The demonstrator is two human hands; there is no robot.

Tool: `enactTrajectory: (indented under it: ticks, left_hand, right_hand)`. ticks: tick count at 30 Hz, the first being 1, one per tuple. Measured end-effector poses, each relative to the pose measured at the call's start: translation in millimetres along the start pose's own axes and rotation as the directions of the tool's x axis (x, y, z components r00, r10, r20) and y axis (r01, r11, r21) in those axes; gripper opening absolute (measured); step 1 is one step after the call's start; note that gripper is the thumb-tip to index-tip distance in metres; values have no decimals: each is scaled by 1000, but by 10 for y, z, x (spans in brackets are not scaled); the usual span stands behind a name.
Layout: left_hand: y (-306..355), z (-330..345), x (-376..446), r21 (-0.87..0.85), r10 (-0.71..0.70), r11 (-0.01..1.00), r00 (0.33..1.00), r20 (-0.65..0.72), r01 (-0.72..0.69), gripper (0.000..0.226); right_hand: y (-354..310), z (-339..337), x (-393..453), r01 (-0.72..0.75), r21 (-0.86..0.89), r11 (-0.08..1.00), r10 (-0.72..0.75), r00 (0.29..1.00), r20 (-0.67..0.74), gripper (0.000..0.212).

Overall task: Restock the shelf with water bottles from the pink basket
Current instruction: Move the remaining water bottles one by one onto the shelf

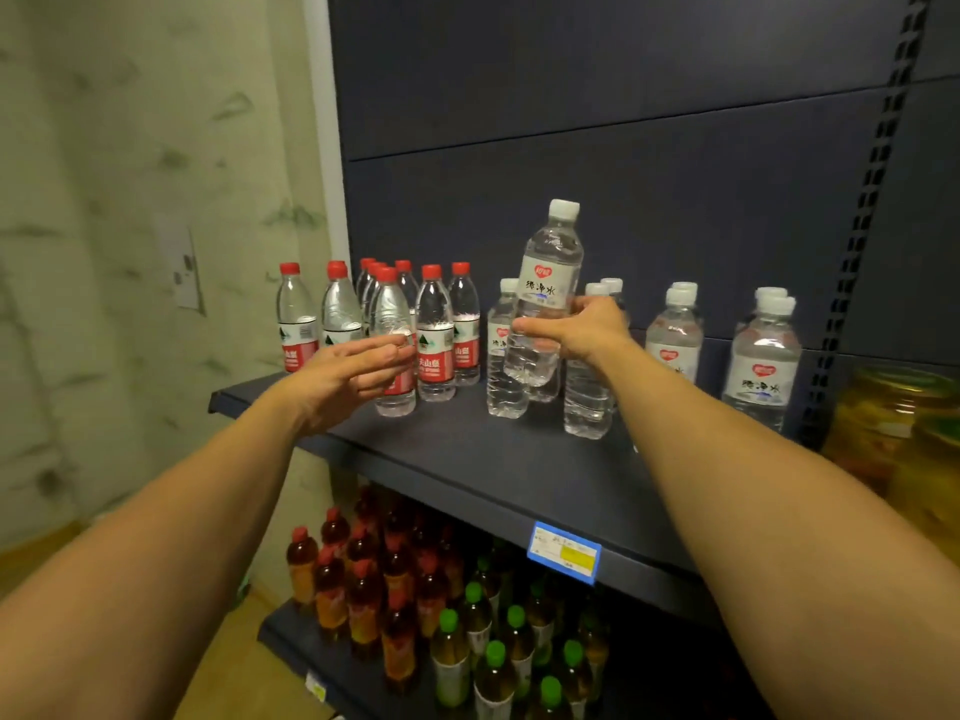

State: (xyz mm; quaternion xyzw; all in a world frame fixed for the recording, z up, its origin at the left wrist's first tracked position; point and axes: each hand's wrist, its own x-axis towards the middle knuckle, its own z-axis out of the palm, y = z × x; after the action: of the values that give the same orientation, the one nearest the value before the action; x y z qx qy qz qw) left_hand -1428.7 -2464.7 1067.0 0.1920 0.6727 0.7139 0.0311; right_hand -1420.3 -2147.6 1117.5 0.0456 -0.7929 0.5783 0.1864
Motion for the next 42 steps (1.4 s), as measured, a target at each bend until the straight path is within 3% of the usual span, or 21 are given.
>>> enactTrajectory:
  ticks: [5, 10, 15, 19, 23, 31, 38, 42]
  left_hand:
    - [-75, -272, -181, 2, -12, 1000, 997, -79, 12, 109]
    - [-177, -288, -277, -6, -40, 999, 990, -134, 40, 62]
    - [-306, -268, -304, -51, -52, 998, 987, -151, 45, 92]
    - [-370, -255, -337, -39, -83, 996, 980, -181, 77, 80]
    - [-432, -256, -384, -16, -108, 994, 979, -173, 107, 101]
    - [-411, -184, -467, 2, -158, 987, 973, -170, 161, 112]
    - [-344, -86, -503, -1, -141, 990, 967, -215, 144, 72]
    - [-317, -54, -536, 10, -142, 989, 964, -223, 148, 66]
  right_hand:
    - [65, 321, 162, 7, 39, 999, -6, 1000, -4, 57]
    - [300, 647, 231, -25, -9, 1000, 25, 1000, 3, 69]
    - [640, 882, 183, -72, -69, 995, 74, 997, 26, 73]
    - [718, 952, 140, -87, -49, 995, 89, 995, 44, 70]
    - [707, 959, 133, -74, -70, 995, 80, 993, 87, 65]
    - [756, 1021, 119, -70, -90, 993, 76, 995, 68, 63]
    - [737, 1028, 79, -93, -105, 990, 102, 992, 80, 70]
    - [738, 1037, 20, -121, -88, 989, 129, 987, 93, 82]
